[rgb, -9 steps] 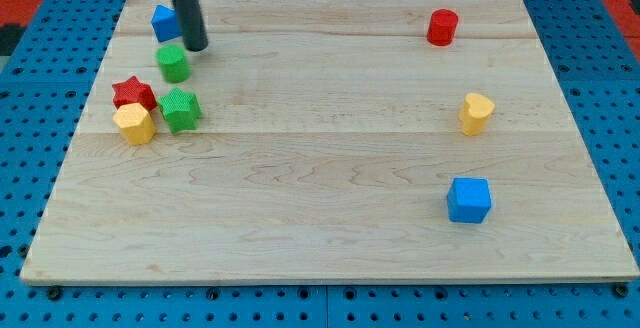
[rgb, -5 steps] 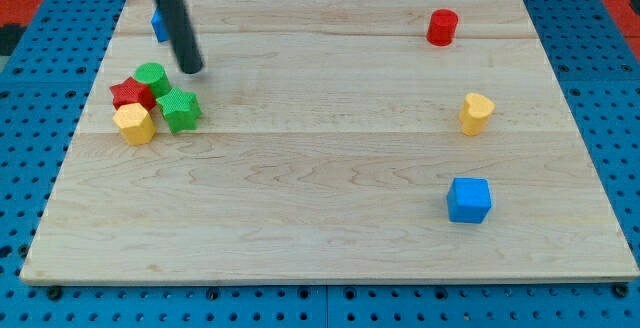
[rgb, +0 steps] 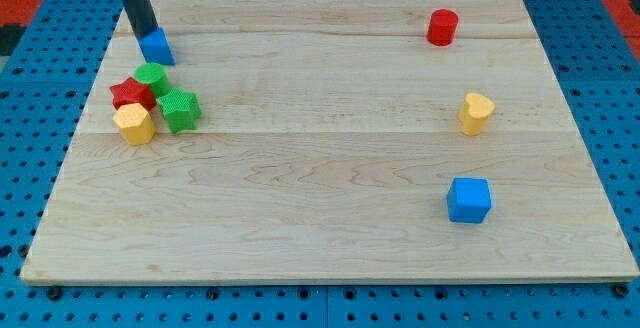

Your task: Move the blue triangle towards the green star

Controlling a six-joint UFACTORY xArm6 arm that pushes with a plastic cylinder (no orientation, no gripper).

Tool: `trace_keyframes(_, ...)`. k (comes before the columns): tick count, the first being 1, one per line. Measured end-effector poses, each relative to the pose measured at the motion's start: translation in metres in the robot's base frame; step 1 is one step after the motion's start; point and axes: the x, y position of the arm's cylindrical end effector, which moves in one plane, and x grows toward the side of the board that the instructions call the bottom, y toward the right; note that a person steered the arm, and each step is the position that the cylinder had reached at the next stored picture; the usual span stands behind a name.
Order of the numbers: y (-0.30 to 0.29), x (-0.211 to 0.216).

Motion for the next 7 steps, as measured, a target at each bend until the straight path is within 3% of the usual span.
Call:
trace_keyframes(1,0.005,0.028)
trace_keyframes(4,0.054,0.014)
trace_keyframes(5,0.09,0.021)
trace_keyframes(6,0.078,0.037)
trace_keyframes(7,0.122,0.037)
